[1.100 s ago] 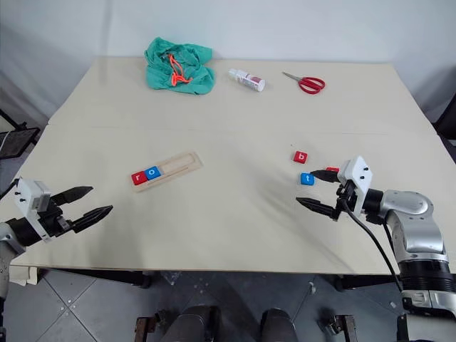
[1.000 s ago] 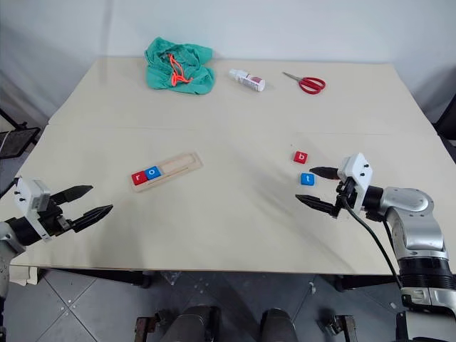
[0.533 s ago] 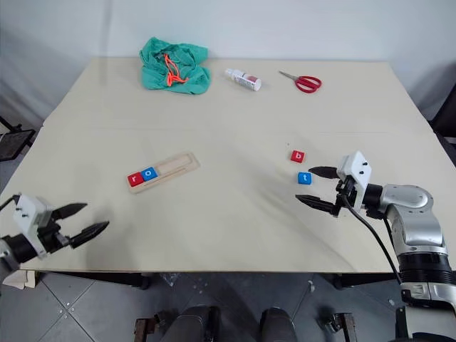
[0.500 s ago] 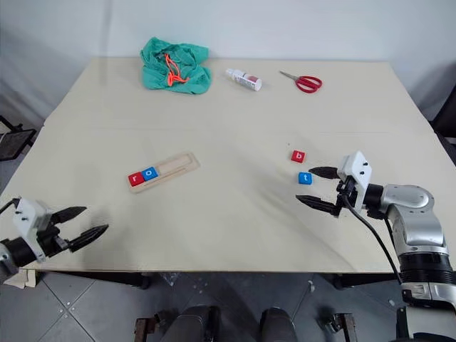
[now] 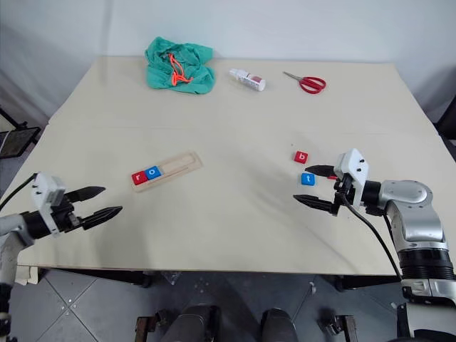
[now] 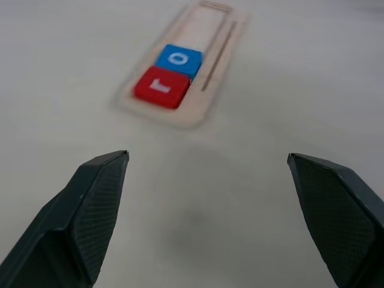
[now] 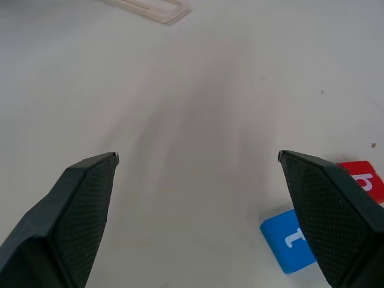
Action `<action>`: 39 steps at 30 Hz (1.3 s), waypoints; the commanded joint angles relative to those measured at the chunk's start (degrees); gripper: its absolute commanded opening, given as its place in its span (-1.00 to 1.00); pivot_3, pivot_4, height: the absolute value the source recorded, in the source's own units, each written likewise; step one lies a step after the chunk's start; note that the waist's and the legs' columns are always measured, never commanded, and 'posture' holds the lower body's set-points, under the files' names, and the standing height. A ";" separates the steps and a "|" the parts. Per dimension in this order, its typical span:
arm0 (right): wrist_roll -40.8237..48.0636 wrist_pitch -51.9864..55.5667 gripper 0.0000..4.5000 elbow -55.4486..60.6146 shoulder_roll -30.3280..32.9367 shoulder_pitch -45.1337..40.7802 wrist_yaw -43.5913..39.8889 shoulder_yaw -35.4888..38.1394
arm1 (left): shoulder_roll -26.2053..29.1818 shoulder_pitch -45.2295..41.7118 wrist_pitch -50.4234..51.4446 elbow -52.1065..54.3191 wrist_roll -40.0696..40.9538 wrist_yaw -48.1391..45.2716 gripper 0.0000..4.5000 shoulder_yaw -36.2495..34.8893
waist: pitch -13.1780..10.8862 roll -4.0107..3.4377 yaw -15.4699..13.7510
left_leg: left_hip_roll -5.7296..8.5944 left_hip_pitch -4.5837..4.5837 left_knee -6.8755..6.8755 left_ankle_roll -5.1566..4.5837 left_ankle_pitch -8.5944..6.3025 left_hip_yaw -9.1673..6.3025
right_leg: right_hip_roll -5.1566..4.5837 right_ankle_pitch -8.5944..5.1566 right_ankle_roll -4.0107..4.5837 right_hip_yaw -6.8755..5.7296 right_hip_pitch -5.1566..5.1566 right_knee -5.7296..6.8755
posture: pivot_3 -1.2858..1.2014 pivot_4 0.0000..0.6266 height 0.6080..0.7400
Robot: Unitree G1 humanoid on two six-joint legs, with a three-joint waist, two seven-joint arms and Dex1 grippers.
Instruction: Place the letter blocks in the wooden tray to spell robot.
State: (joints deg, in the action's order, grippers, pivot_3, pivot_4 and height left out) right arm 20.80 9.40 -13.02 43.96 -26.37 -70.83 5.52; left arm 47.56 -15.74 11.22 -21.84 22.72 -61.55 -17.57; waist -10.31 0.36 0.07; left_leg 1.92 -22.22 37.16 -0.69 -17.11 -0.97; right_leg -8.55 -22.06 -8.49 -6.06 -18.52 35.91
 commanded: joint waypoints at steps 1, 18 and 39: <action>1.99 1.80 0.98 5.63 1.30 1.83 0.93 2.38 | 0.30 -7.36 -4.49 -8.92 -3.66 -3.47 1.00 3.94 | 0.00 0.00 0.03 | 0.00 0.00 0.00 0.00 0.00 0.01 | 0.00 0.00 0.00 -0.02 -0.01 0.01 | 0.03 -0.52 1.00; 5.14 7.64 0.98 21.40 3.13 17.48 8.44 11.36 | -4.99 -35.31 -21.73 -46.03 -19.78 -3.95 1.00 15.51 | -0.05 0.10 -0.07 | 0.07 -0.08 0.07 -0.01 0.00 0.08 | -0.04 0.00 -0.01 -0.23 -0.04 0.12 | 0.03 -0.52 1.00; 5.67 8.87 1.00 21.30 4.22 16.41 9.57 12.23 | -6.78 -36.52 -21.38 -50.43 -25.03 -2.32 0.50 18.02 | -0.03 0.07 -0.15 | 0.08 0.01 0.18 -0.02 0.01 0.02 | -0.07 0.00 -0.01 -0.17 0.02 0.23 | 0.03 -0.52 1.00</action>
State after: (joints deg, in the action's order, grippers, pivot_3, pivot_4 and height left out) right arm 25.78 18.84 7.77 46.71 -8.98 -61.27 16.57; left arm 41.16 -54.10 -11.08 -71.03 -0.32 -63.76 -0.69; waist -10.35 0.43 -0.08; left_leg 2.00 -22.21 37.33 -0.71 -17.10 -0.95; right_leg -8.62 -22.06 -8.49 -6.24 -18.50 36.16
